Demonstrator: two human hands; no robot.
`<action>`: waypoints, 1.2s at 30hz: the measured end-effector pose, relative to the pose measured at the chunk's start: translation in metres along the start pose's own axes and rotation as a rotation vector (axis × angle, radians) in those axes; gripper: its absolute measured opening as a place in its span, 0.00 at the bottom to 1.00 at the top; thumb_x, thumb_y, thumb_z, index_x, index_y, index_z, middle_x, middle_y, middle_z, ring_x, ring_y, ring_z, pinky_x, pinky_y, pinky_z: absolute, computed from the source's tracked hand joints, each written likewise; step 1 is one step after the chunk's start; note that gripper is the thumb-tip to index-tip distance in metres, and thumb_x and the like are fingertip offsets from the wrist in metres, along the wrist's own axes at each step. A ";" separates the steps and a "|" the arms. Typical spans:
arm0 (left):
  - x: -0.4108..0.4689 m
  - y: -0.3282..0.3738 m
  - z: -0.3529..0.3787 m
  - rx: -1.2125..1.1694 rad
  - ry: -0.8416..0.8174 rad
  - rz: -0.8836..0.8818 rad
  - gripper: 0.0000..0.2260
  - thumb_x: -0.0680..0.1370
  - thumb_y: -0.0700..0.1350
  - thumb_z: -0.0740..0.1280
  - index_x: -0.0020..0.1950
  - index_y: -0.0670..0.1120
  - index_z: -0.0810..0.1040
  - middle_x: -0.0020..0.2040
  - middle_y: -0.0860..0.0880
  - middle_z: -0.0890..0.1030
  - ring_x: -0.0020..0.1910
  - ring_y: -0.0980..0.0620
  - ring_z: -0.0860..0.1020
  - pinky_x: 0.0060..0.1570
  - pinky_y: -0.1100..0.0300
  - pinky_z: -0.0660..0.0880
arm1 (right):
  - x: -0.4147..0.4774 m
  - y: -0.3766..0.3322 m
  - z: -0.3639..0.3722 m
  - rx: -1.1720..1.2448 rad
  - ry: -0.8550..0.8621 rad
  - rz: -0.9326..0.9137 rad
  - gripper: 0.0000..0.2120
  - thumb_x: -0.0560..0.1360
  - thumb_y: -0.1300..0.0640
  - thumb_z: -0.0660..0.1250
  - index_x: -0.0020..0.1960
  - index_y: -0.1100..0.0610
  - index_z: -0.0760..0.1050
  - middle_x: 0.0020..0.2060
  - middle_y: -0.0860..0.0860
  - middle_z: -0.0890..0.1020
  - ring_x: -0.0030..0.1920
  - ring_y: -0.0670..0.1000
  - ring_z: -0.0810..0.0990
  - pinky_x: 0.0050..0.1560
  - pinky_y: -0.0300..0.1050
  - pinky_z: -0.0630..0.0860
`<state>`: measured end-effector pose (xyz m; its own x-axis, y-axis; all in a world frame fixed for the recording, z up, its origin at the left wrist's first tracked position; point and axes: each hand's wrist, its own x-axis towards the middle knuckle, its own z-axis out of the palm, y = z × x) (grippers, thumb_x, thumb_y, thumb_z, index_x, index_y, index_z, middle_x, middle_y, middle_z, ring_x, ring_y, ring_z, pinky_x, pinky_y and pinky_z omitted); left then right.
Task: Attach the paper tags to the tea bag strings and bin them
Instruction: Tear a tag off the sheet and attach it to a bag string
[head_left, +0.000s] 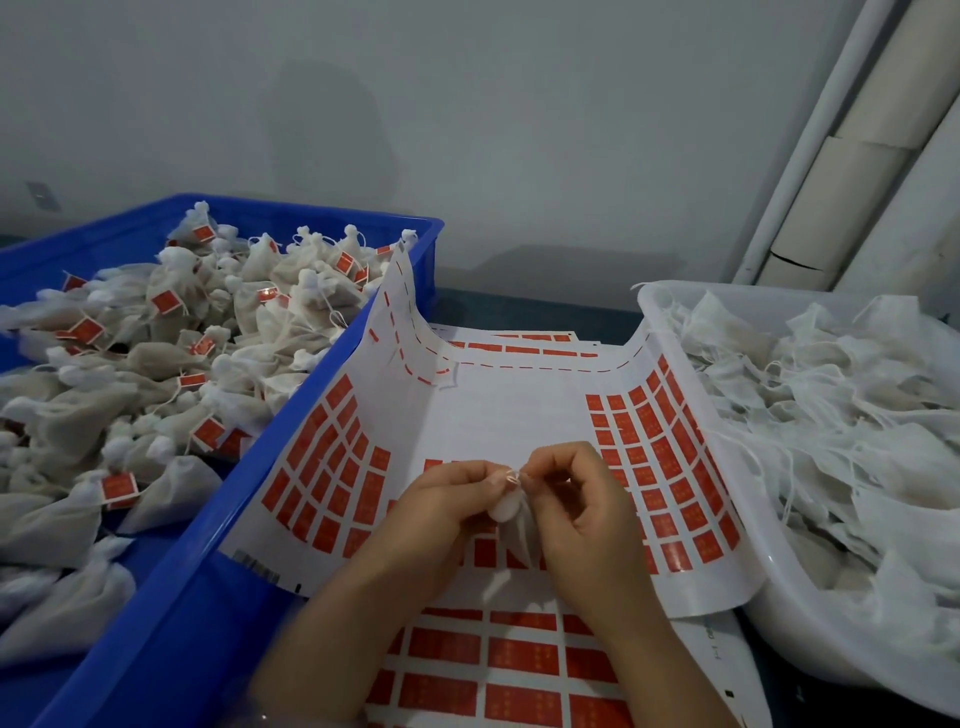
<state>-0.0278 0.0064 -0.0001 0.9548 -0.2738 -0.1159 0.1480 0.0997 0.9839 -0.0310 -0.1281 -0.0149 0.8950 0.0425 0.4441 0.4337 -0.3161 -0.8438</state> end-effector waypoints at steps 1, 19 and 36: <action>0.000 0.000 0.000 -0.027 -0.005 -0.006 0.12 0.79 0.40 0.58 0.42 0.41 0.81 0.36 0.47 0.82 0.38 0.53 0.81 0.38 0.65 0.76 | 0.000 0.000 -0.001 0.003 -0.009 0.003 0.13 0.75 0.63 0.66 0.43 0.45 0.72 0.42 0.38 0.78 0.46 0.39 0.77 0.45 0.28 0.74; 0.002 -0.005 0.001 0.089 0.129 -0.022 0.10 0.77 0.47 0.63 0.41 0.49 0.82 0.39 0.49 0.84 0.43 0.52 0.82 0.45 0.58 0.76 | 0.000 -0.003 -0.002 0.124 -0.012 0.044 0.13 0.66 0.44 0.66 0.50 0.43 0.76 0.44 0.41 0.82 0.47 0.42 0.80 0.44 0.34 0.79; 0.003 -0.008 0.003 0.234 0.212 0.236 0.09 0.68 0.38 0.75 0.44 0.45 0.78 0.39 0.52 0.84 0.40 0.53 0.83 0.38 0.65 0.78 | 0.001 0.002 0.004 0.157 0.013 0.282 0.04 0.76 0.50 0.61 0.44 0.45 0.74 0.40 0.38 0.79 0.43 0.30 0.76 0.35 0.24 0.72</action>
<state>-0.0273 0.0015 -0.0080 0.9913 -0.0633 0.1155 -0.1210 -0.0913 0.9884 -0.0286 -0.1250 -0.0172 0.9813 -0.0387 0.1888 0.1802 -0.1632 -0.9700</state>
